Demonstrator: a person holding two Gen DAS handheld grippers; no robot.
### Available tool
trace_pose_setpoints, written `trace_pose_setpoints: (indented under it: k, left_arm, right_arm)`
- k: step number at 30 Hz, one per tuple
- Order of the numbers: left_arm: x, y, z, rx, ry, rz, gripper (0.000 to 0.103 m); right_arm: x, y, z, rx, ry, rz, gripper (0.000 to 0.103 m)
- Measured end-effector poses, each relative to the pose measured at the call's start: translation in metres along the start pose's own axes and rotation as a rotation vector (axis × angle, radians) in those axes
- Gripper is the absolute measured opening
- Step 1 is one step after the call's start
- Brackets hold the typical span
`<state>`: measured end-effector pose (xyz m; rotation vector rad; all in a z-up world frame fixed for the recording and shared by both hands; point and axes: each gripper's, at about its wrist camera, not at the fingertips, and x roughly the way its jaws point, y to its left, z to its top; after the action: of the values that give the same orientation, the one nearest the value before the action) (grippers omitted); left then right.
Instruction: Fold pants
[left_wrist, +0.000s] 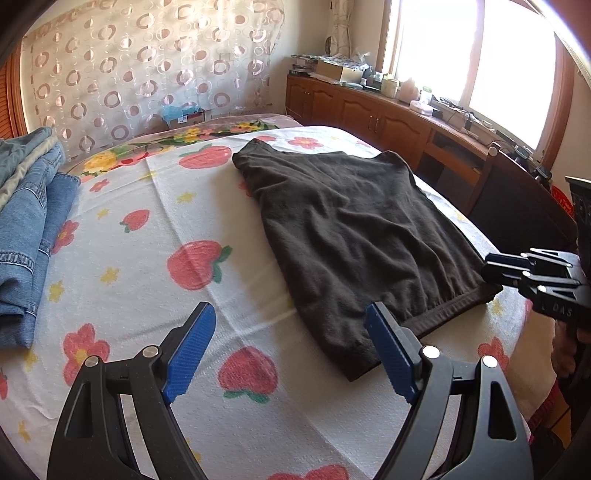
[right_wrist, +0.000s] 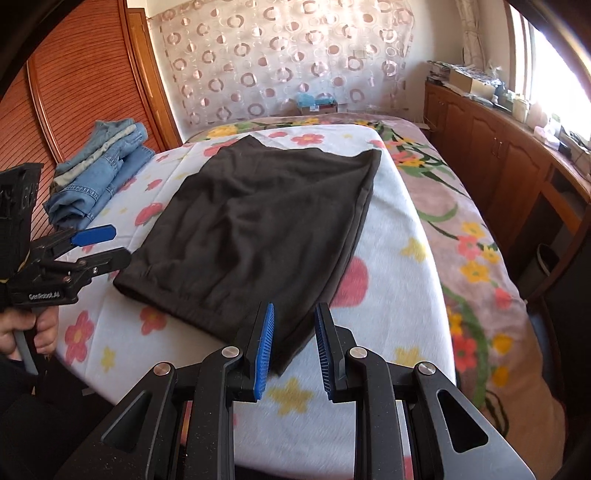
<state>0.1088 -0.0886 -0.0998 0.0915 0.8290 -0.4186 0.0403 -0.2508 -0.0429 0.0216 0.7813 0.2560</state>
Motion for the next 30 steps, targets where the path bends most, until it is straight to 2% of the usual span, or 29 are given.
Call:
trace_pose_setpoints:
  k: [7, 9, 10, 14, 20, 25, 30]
  left_arm:
    - [0.001, -0.006, -0.003, 0.02, 0.003, 0.003, 0.084]
    - [0.002, -0.01, -0.003, 0.034, 0.004, 0.003, 0.078]
    - [0.002, -0.011, -0.003, 0.036, 0.006, 0.002, 0.076]
    - [0.003, -0.011, -0.004, 0.027, 0.014, -0.022, 0.065]
    - [0.005, -0.012, -0.005, 0.023, 0.025, -0.058, 0.047]
    - [0.011, -0.015, -0.008, 0.026, 0.056, -0.058, 0.047]
    - [0.011, -0.016, -0.009, 0.034, 0.056, -0.055, 0.046]
  right_arm:
    - [-0.01, 0.0, -0.007, 0.031, 0.01, 0.034, 0.023]
    - [-0.014, 0.0, -0.007, 0.021, -0.004, 0.043, 0.022]
    - [-0.017, 0.0, -0.007, 0.017, -0.016, 0.045, 0.012]
    - [-0.028, -0.001, -0.007, 0.016, -0.06, 0.059, 0.01]
    - [-0.021, -0.003, -0.014, 0.042, -0.048, 0.055, 0.01]
    - [-0.014, -0.002, -0.016, 0.049, -0.028, 0.028, 0.021]
    - [-0.006, -0.003, -0.016, 0.06, -0.017, 0.032, 0.027]
